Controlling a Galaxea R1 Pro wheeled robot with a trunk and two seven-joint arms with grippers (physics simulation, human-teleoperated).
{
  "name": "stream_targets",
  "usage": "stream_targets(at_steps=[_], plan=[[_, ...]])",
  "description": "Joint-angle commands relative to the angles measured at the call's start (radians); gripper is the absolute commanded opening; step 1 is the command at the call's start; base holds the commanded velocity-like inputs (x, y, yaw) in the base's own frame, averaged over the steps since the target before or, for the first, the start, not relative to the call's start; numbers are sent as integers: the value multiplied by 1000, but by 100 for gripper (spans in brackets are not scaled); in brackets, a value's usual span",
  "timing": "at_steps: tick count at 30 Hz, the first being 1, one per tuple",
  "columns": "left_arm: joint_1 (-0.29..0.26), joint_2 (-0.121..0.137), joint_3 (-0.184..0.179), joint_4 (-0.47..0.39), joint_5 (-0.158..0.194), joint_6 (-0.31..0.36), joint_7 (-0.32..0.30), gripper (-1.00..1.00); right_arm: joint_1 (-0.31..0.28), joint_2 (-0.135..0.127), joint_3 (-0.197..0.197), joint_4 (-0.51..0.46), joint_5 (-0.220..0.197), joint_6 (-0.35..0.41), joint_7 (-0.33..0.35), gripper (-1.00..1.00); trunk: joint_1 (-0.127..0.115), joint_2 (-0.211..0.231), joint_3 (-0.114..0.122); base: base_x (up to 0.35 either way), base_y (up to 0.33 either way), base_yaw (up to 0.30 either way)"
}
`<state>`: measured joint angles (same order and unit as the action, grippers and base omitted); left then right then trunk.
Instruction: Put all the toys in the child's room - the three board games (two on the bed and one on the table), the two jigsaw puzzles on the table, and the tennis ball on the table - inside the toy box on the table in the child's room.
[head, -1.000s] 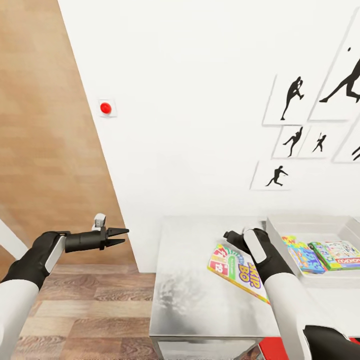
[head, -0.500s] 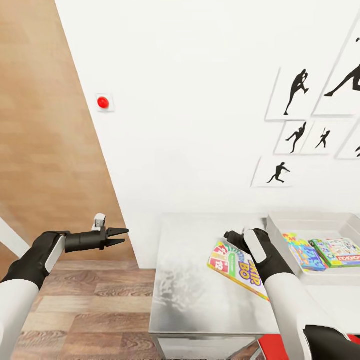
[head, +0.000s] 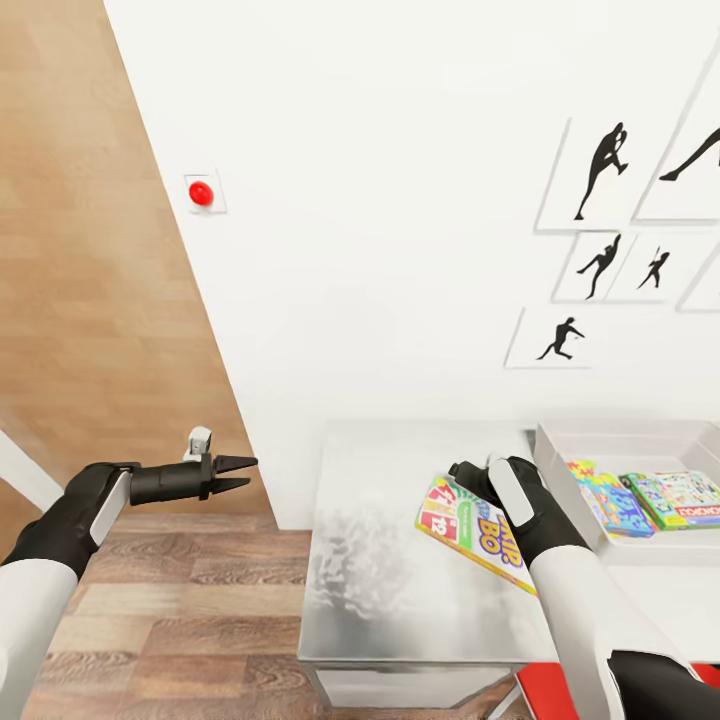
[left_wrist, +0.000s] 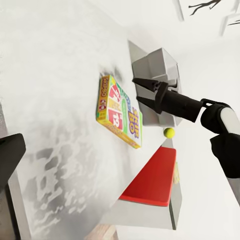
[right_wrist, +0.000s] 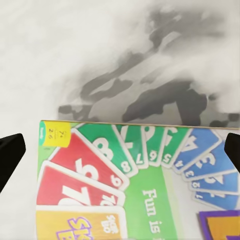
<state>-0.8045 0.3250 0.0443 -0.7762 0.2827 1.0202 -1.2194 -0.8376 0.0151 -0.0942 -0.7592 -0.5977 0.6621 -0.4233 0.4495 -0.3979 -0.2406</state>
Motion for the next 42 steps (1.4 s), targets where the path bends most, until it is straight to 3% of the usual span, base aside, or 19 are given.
stream_targets(at_steps=[1,42], plan=[[-1,0,0,0,1,6,-2,100,-1,1,-2,-2,-10,2,-9,100,1,-2,-4,5,0,0],[-1,0,0,0,1,7,-3,100,-2,-1,-1,-7,-10,1,-7,100,1,-2,-68,41,0,0]])
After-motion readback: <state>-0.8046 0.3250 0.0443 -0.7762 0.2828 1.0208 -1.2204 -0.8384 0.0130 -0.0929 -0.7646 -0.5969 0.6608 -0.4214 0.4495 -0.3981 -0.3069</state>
